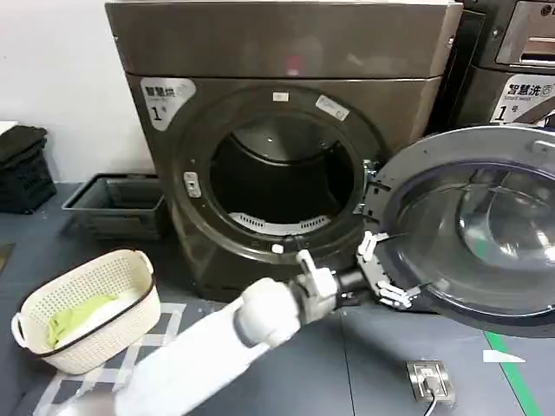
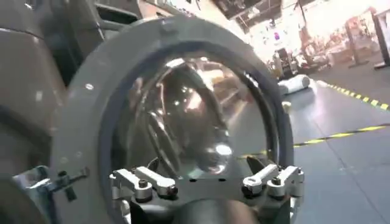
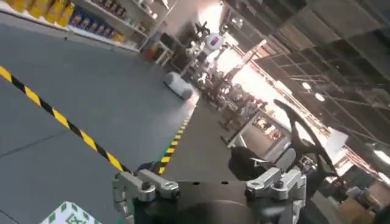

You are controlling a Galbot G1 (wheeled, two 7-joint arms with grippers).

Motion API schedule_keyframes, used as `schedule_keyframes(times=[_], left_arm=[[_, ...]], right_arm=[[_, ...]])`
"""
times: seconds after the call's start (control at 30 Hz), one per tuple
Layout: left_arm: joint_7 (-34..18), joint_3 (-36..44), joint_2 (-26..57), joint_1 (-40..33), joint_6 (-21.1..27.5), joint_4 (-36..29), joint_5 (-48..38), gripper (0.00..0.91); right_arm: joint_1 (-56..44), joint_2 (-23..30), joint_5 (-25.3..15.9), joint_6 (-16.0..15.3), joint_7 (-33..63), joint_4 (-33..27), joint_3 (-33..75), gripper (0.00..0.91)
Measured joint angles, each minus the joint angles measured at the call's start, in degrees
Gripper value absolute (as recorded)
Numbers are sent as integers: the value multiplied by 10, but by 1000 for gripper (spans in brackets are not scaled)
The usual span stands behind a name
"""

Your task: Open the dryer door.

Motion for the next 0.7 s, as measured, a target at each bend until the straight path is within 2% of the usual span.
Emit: schedule_keyframes(times=[0.2, 0.43, 0.7], left_arm=[[7, -67, 66, 60, 30, -83, -19, 907], [5, -189, 132, 179, 60, -163, -48, 907], [-33, -320, 186, 310, 101, -221, -92, 907]], right_arm=[[6, -11, 4, -3, 0, -4, -4, 907], [14, -33, 5, -6, 0, -9, -13, 907], [27, -53, 21, -18, 1, -5, -19, 907]])
